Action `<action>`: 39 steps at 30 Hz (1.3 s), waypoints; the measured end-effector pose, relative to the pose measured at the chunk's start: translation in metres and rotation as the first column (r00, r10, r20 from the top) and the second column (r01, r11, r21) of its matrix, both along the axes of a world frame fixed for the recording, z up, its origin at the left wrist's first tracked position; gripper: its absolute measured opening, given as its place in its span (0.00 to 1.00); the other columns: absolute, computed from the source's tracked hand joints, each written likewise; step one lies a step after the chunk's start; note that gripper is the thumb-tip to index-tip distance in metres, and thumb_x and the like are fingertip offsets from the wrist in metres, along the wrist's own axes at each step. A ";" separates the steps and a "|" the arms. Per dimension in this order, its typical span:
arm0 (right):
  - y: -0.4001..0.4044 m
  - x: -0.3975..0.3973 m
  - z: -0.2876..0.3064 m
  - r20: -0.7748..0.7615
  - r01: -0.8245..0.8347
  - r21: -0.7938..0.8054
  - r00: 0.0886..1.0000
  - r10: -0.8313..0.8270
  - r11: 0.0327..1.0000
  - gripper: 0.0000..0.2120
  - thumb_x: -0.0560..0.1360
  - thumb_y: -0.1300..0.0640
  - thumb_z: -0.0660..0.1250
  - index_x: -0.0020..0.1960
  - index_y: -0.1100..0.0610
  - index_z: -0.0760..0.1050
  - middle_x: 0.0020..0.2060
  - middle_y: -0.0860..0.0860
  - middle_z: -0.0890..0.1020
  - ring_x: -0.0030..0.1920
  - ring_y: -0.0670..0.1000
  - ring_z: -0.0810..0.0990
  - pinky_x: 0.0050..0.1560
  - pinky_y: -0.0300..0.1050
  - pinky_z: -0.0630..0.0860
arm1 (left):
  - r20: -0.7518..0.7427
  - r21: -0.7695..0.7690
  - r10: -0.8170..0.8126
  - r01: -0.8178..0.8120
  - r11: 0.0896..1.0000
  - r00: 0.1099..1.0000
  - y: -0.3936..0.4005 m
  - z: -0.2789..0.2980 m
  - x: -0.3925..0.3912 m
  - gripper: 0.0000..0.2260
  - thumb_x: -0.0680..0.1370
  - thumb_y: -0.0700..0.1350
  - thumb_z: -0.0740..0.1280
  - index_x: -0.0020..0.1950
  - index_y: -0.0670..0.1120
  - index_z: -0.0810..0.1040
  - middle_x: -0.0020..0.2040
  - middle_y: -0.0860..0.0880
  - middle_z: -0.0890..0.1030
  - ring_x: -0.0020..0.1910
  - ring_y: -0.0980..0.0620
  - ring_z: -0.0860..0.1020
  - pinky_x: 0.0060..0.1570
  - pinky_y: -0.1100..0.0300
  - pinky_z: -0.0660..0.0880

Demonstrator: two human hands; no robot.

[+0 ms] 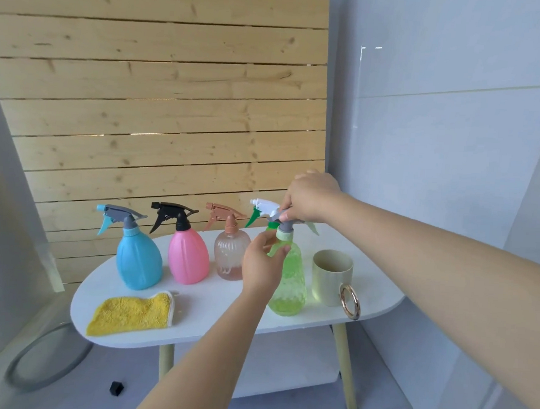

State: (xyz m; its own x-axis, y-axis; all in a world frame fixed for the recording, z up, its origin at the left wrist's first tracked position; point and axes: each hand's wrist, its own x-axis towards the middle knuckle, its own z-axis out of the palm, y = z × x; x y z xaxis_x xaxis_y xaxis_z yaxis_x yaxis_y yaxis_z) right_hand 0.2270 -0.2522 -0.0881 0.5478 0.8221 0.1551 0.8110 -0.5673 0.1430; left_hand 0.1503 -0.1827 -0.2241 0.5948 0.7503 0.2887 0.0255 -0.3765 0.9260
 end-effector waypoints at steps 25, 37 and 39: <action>0.021 -0.001 0.000 -0.154 0.004 -0.158 0.988 -0.028 0.987 0.22 0.79 0.46 0.60 0.32 0.58 0.72 0.33 0.53 0.76 0.34 0.53 0.74 0.33 0.41 0.68 | -0.011 -0.003 0.009 -0.009 1.000 1.000 0.003 -0.004 0.005 0.20 0.74 0.54 0.70 0.63 0.49 0.75 0.53 0.54 0.78 0.57 0.53 0.76 0.55 0.55 0.72; -0.013 0.006 0.018 -0.342 -0.106 0.023 0.934 0.107 0.994 0.15 0.76 0.61 0.65 0.60 0.47 0.78 0.35 0.43 0.76 0.32 0.46 0.78 0.33 0.36 0.72 | 0.003 0.062 0.012 -0.012 0.998 1.000 0.002 -0.005 0.008 0.18 0.76 0.56 0.67 0.60 0.48 0.74 0.53 0.55 0.75 0.54 0.56 0.72 0.51 0.59 0.68; -0.015 0.006 0.019 -0.380 -0.089 0.075 0.918 0.111 0.993 0.14 0.75 0.63 0.67 0.57 0.50 0.80 0.35 0.43 0.75 0.31 0.46 0.79 0.36 0.36 0.77 | 0.005 0.050 0.002 -0.002 0.999 1.000 0.001 -0.007 0.007 0.18 0.76 0.55 0.67 0.61 0.48 0.73 0.53 0.56 0.74 0.55 0.55 0.72 0.52 0.59 0.68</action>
State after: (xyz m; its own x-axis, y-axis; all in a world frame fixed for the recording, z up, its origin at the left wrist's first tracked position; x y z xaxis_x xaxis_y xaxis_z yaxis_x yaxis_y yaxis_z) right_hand 0.2326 -0.2668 -0.0687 0.4898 0.8718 -0.0030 0.8503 -0.4785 -0.2189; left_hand 0.1571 -0.1813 -0.2308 0.5918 0.7360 0.3286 0.0219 -0.4223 0.9062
